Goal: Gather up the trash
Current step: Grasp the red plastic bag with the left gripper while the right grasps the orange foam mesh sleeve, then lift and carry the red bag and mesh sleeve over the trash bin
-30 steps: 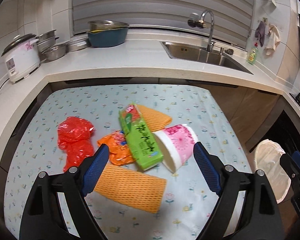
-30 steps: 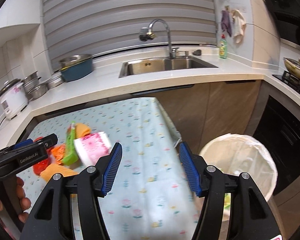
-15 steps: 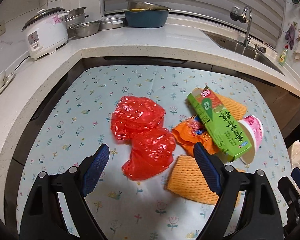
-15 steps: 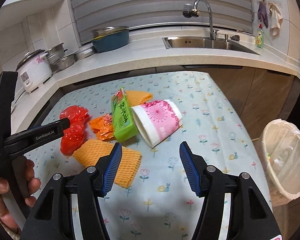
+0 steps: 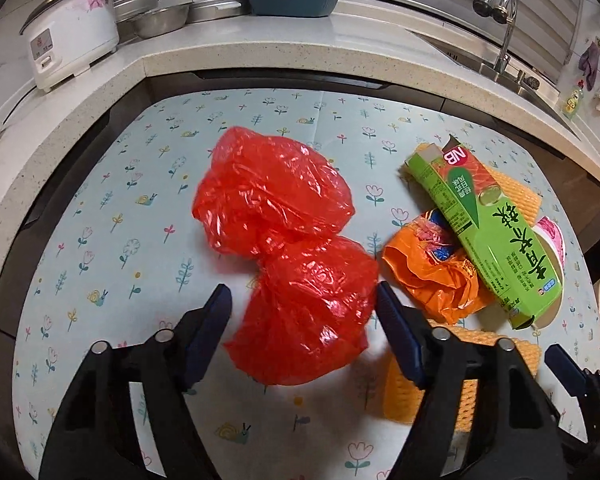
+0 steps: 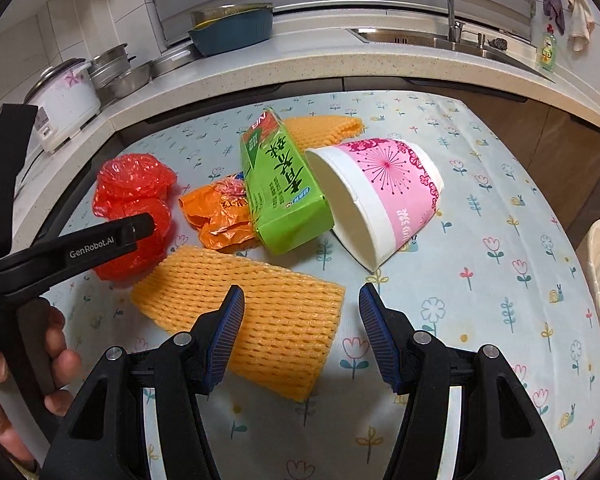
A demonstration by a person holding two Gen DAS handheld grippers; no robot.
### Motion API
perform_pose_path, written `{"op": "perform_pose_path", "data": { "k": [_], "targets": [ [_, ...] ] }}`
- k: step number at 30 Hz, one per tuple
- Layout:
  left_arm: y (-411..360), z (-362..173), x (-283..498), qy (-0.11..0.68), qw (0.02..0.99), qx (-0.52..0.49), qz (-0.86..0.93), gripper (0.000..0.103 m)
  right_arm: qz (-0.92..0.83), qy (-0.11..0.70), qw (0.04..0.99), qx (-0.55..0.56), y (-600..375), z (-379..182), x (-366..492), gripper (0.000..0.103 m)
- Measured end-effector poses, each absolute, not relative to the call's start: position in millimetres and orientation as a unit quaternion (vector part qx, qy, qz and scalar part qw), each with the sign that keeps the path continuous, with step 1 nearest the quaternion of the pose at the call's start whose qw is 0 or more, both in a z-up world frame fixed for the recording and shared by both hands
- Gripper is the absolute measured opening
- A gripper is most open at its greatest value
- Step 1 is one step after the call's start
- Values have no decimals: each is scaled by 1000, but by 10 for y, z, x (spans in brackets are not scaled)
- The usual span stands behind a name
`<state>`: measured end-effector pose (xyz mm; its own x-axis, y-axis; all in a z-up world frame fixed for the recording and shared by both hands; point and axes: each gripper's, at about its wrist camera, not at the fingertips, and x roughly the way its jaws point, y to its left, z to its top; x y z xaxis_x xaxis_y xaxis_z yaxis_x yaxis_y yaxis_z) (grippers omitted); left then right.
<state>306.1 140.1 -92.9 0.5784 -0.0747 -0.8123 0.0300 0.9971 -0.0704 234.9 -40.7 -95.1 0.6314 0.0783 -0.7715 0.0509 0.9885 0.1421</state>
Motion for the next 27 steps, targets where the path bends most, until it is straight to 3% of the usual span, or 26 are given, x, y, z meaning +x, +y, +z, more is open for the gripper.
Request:
{"op": "perform_pose_path", "data": {
  "k": [6, 12, 27],
  "targets": [
    [1349, -956, 3052, 454, 890, -16, -40, 40, 9, 434, 898, 75, -381, -1085, 2399, 42],
    [1265, -869, 2921, 447, 893, -19, -52, 34, 14, 428, 901, 66, -339, -1047, 2355, 19],
    [800, -283, 2345, 404, 911, -8, -84, 33, -14, 346, 934, 88, -823, -296, 1801, 15]
  ]
}}
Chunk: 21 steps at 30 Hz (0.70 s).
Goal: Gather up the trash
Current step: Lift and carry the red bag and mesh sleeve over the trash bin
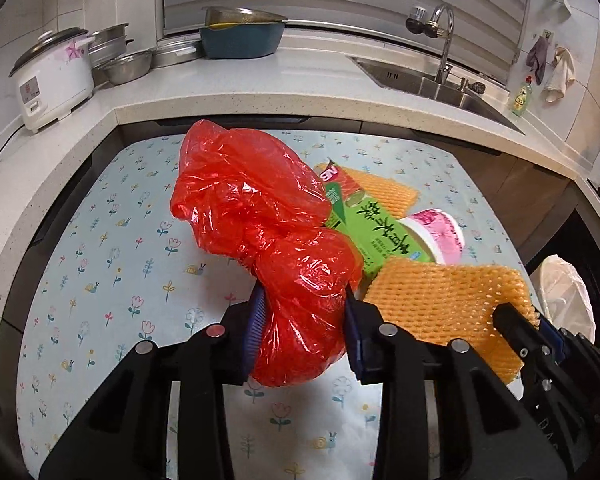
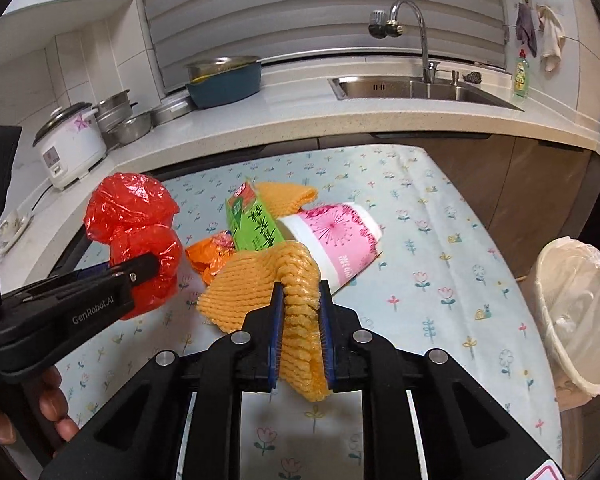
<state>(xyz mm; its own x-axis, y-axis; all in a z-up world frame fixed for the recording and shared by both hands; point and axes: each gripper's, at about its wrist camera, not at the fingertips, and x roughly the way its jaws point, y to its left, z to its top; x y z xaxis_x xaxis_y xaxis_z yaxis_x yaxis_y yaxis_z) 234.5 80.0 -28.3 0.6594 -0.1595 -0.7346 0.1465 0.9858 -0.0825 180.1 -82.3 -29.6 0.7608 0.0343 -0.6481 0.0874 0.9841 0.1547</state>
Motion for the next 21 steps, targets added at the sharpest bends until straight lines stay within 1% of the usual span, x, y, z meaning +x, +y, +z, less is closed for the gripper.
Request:
{"op": "perform_pose_path", "data": {
  "k": [8, 21],
  "targets": [
    [300, 29, 2005, 378, 919, 19, -114, 33, -49, 304, 946, 105, -1319, 38, 1488, 15],
    [-659, 165, 1608, 361, 914, 77, -171, 33, -111, 263, 949, 137, -2260, 251, 997, 15]
  ]
}}
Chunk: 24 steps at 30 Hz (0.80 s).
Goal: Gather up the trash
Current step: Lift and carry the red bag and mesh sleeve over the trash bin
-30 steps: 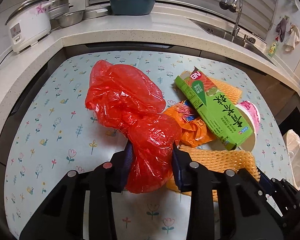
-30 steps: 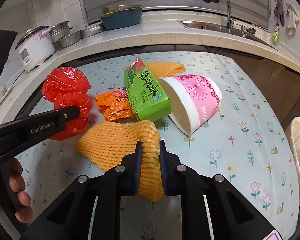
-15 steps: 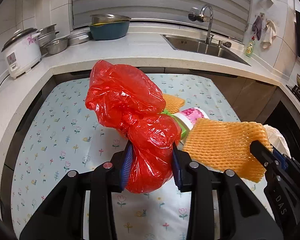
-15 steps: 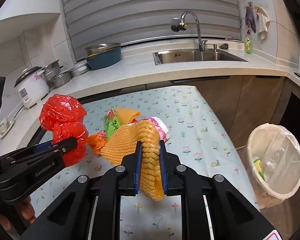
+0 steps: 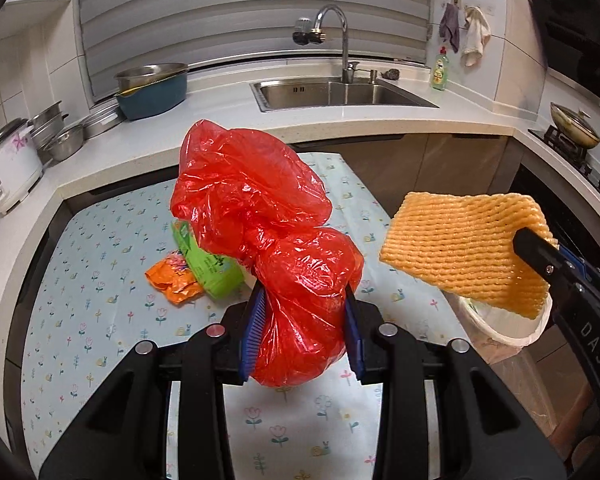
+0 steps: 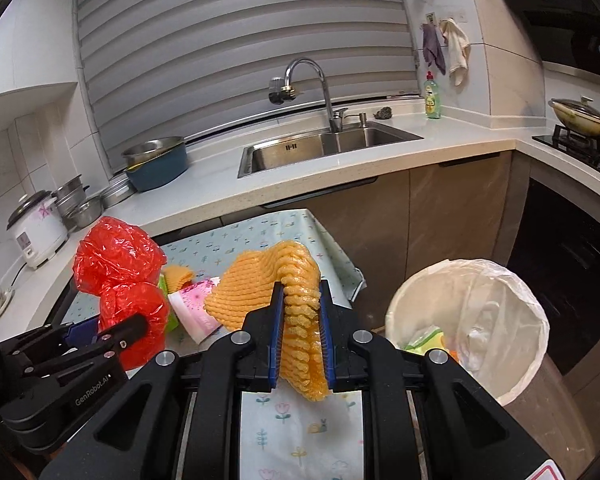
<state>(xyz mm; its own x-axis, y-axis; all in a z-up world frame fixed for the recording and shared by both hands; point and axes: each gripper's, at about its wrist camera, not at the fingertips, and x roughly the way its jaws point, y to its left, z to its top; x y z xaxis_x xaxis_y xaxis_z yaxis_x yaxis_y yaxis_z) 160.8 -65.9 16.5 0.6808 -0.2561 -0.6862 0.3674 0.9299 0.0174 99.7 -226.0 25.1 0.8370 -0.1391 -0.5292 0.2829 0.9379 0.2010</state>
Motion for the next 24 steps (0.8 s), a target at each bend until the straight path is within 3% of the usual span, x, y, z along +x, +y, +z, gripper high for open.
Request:
{"op": "perform_pose_path", "data": {
  "k": [24],
  "targets": [
    [-2237, -9, 1109, 357, 878, 174, -268, 34, -224, 241, 925, 190, -3725, 97, 299, 15]
  ]
}}
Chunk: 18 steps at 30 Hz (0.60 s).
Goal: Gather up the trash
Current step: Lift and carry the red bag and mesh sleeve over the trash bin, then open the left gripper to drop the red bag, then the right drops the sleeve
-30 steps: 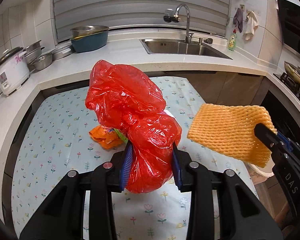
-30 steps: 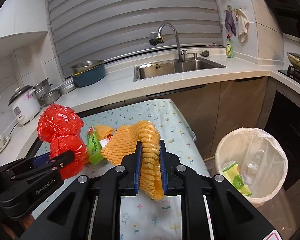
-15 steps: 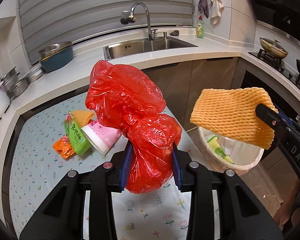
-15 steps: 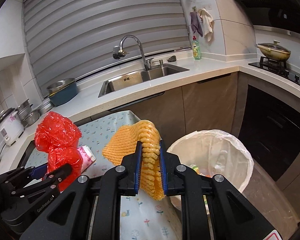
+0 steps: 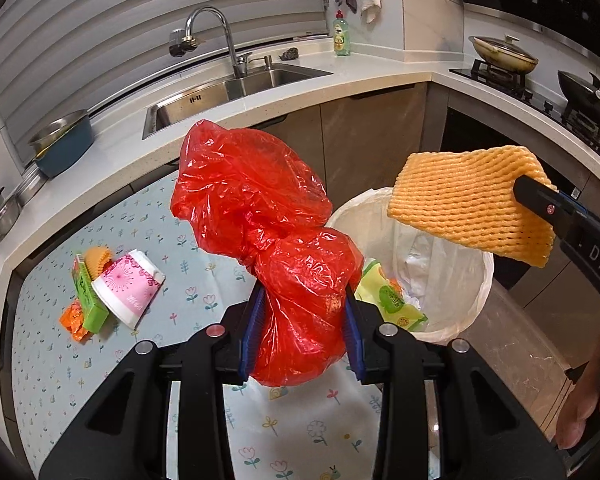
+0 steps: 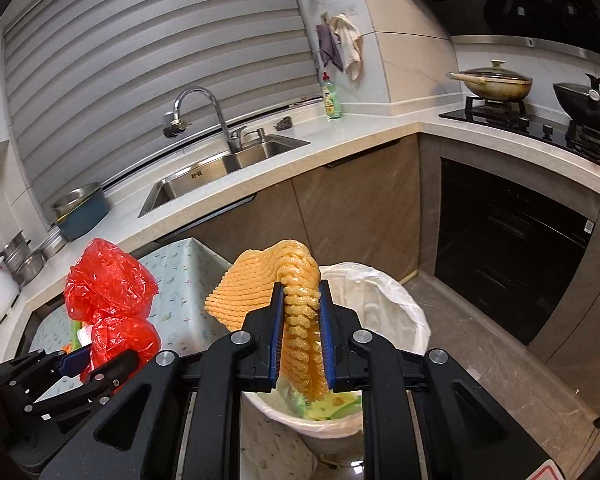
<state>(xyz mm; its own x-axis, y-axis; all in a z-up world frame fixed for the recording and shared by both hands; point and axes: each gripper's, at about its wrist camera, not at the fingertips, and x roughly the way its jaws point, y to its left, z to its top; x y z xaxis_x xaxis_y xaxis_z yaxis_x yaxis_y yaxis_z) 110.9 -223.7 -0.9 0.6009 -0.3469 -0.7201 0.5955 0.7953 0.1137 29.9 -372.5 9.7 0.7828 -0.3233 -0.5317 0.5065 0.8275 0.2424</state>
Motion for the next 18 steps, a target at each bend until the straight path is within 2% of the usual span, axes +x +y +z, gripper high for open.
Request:
{"op": "perform_pose_path", "data": {
  "k": [14, 18],
  "targets": [
    [-2986, -346, 1065, 383, 841, 213, -319, 34, -261, 253, 907, 215, -4238, -185, 171, 16],
    [-3148, -454, 1124, 392, 831, 208, -336, 37, -268, 258, 902, 219, -4334, -263, 171, 16]
  ]
}}
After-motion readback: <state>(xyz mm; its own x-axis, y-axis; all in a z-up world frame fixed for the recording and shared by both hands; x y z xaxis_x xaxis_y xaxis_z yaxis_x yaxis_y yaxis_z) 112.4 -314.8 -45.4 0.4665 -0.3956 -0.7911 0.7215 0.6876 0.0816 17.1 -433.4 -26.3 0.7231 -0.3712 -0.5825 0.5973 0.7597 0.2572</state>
